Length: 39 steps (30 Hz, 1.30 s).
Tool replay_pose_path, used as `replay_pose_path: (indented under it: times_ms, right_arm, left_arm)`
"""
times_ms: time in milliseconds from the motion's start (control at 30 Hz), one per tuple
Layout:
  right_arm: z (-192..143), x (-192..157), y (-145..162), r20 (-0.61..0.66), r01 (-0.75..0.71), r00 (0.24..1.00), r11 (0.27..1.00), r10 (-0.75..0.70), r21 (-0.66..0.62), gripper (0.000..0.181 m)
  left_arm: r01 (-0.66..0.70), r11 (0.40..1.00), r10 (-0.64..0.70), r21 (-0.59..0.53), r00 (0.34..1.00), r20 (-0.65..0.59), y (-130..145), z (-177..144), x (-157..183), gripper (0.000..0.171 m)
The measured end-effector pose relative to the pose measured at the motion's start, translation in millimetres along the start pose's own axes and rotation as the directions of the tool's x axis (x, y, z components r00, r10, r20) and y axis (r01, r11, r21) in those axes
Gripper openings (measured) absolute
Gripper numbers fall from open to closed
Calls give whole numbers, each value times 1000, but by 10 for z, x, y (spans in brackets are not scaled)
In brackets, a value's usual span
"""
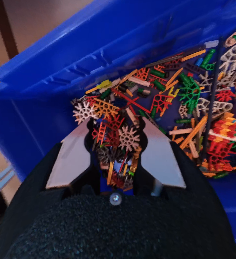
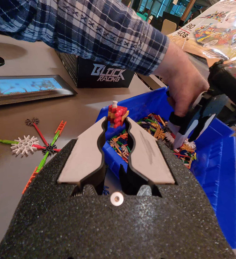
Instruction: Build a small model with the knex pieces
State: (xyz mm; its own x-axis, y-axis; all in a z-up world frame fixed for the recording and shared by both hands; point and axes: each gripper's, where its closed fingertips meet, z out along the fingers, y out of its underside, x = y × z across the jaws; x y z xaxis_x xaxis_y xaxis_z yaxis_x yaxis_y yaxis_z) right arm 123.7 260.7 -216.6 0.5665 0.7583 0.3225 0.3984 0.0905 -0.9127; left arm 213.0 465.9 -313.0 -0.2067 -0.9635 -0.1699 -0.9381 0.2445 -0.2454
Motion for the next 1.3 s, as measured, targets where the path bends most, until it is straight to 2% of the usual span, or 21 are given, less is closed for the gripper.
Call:
replay_pose_path:
  times_ms: [33,200,267,300,367,400,500,567,667,800,833,867,933,967,1000,1100,1200,1300]
  right_arm:
    - [1,-3,0,1,0,1000,1000,0,-1,23]
    - [-2,-13,-12,9,-9,1000,1000,9,3,23]
    - [-7,-22,-27,14,-11,1000,1000,10,9,23]
    - [-8,-25,-31,15,-10,1000,1000,10,10,23]
    - [-10,-24,-31,13,-9,1000,1000,9,9,23]
    - [-11,-22,-33,13,-10,1000,1000,10,10,23]
    - [-12,-20,-32,12,-12,1000,1000,11,10,23]
    - [-7,-21,-23,13,-12,1000,1000,12,7,23]
    - [-7,-22,-21,14,-14,1000,1000,13,6,23]
    - [-4,-24,-11,17,-16,1000,1000,16,4,23]
    - [-5,-24,-9,18,-17,1000,1000,17,4,23]
    - [-6,-23,-11,19,-19,1000,1000,19,5,23]
    - [-11,-27,-20,20,-18,1000,1000,18,8,23]
    - [-12,-29,-22,21,-18,1000,1000,18,9,23]
    - [-14,-30,-25,21,-18,1000,1000,18,11,23]
    - [-18,-35,-29,21,-15,1000,1000,15,12,23]
    - [-17,-35,-26,21,-17,1000,1000,16,12,23]
    - [-6,-40,-9,22,-14,1000,1000,14,5,23]
  left_arm:
    - [20,999,-19,29,999,-33,-61,16,29,62]
    - [32,999,-27,27,985,-170,-85,-14,321,65]
    - [11,1000,-8,6,948,-317,-27,-91,628,49]
    - [-42,999,37,-6,928,-371,40,-130,785,45]
    - [-119,993,111,-1,932,-345,88,-168,832,45]
    - [-92,996,86,-5,946,-313,76,-177,753,47]
    - [17,1000,-12,24,982,-187,35,-191,346,64]
    - [56,997,-51,45,992,-111,21,-156,110,82]
    - [59,997,-53,56,992,-116,-2,-49,43,99]
    - [61,998,-62,-5,989,-134,60,90,51,120]
    - [63,998,-63,-5,985,-163,45,54,104,117]
    - [59,998,-58,-4,976,-209,34,5,199,105]
    - [14,999,-23,-37,966,-256,103,-68,376,99]
    - [-28,997,6,-73,956,-292,189,-118,492,82]
    - [-51,993,10,-107,937,-349,279,-176,634,56]
    - [-68,993,32,-98,945,-325,341,-252,679,59]
    - [-40,998,31,-38,979,-201,262,-341,457,60]
    - [-23,999,19,-32,992,-129,251,-391,272,64]
